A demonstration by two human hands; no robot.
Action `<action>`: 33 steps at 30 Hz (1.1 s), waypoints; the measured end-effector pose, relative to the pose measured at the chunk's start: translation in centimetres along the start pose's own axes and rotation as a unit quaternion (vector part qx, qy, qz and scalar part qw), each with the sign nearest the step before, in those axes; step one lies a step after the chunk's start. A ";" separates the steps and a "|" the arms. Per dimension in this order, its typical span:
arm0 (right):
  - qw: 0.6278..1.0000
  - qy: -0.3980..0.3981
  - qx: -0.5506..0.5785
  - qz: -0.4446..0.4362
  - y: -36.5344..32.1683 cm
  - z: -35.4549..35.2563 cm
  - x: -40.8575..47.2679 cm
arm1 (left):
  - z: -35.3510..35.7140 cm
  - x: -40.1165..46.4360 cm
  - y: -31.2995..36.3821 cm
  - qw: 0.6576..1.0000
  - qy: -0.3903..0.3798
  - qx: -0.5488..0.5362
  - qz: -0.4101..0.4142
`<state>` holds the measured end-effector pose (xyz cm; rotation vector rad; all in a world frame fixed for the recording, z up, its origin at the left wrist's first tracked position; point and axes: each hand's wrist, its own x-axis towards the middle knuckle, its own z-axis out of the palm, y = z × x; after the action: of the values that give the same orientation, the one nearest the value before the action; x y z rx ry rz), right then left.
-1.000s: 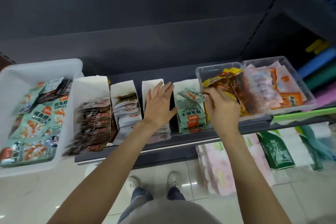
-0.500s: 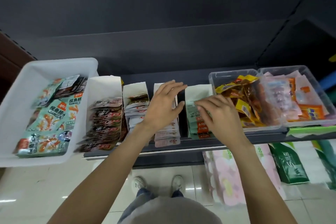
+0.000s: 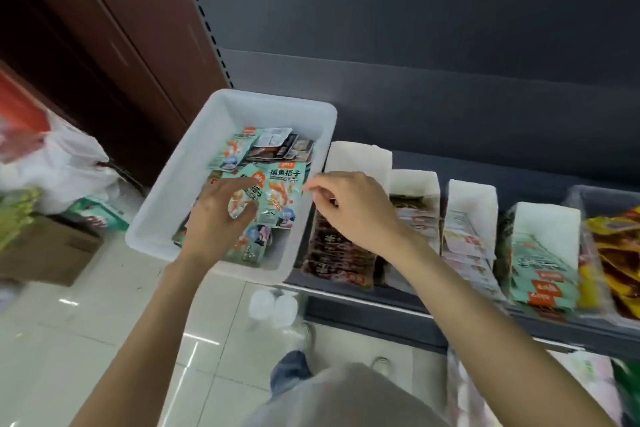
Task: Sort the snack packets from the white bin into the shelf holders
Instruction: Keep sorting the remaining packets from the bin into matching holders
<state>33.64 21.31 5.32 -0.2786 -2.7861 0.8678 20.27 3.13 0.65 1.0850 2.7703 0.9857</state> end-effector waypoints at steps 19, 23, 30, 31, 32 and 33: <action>0.952 -0.171 -0.127 0.220 -2.0 13.5 10.2 | -0.4 7.2 -10.1 0.996 -0.062 -0.036 -0.044; 0.943 0.025 0.233 0.237 -3.8 10.6 10.0 | -3.2 7.8 -8.4 0.961 -0.099 -0.245 -0.080; 0.888 0.149 0.376 0.219 -2.9 5.0 5.3 | -4.1 6.9 -2.3 0.884 -0.252 -0.388 -0.062; 0.897 0.155 0.357 0.211 -2.6 4.3 4.3 | -3.7 6.7 -1.4 0.887 -0.260 -0.379 -0.053; 0.908 0.166 0.322 0.208 -2.1 3.8 3.4 | -3.1 6.6 -0.4 0.893 -0.264 -0.361 -0.044; 0.919 0.182 0.283 0.207 -1.8 3.2 2.5 | -2.5 6.4 0.7 0.906 -0.263 -0.332 -0.030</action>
<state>30.27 18.76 4.11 -0.8400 -2.0483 1.4897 15.27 6.09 4.46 0.9488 1.8196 1.2554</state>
